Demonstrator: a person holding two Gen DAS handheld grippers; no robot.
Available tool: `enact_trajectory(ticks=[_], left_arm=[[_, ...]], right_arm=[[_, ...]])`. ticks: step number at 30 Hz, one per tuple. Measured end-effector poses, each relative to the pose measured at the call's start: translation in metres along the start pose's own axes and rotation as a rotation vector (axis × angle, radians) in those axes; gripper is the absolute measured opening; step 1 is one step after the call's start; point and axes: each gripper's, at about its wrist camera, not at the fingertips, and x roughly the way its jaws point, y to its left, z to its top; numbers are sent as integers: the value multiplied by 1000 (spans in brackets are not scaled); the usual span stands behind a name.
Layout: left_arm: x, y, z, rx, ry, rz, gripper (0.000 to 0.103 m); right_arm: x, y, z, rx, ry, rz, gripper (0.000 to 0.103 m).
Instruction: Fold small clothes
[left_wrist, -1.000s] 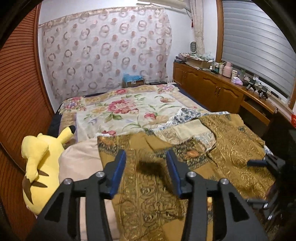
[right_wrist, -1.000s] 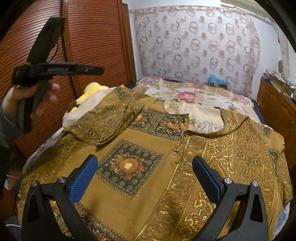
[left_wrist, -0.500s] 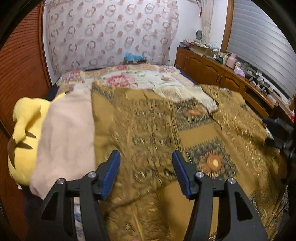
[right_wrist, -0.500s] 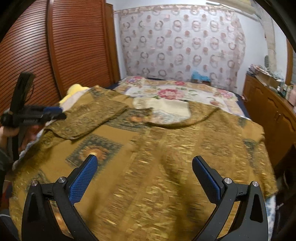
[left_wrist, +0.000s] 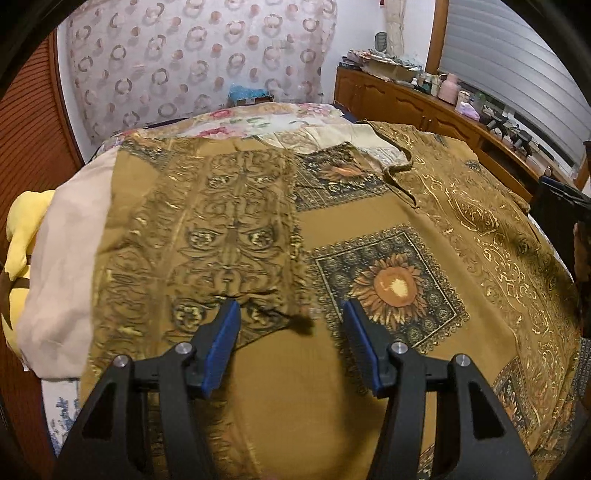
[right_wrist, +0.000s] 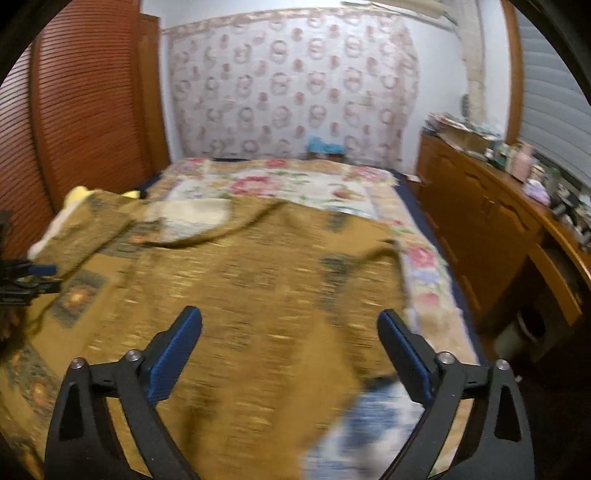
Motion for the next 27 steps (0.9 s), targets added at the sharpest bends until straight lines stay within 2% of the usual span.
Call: enact_trajectory(ticks=[5,11,18,21,27], left_arm=[[5,-5,2,1,2,5,57],[7,-9,4,4,4,20,57],[11,-16,4,15,-2,48,62],[12,-18,5,21,3,48,68],[13,-20,6,25,6,53,72]], right_arm=[[16,-48,-12,52,69,-47,77],[41,-76,-26,113,161,-21,60],[48,-79,-26,125,207,28,50],[48,-77,-23,132,213,57,39],[47,-71,-19,65,204,8,24]])
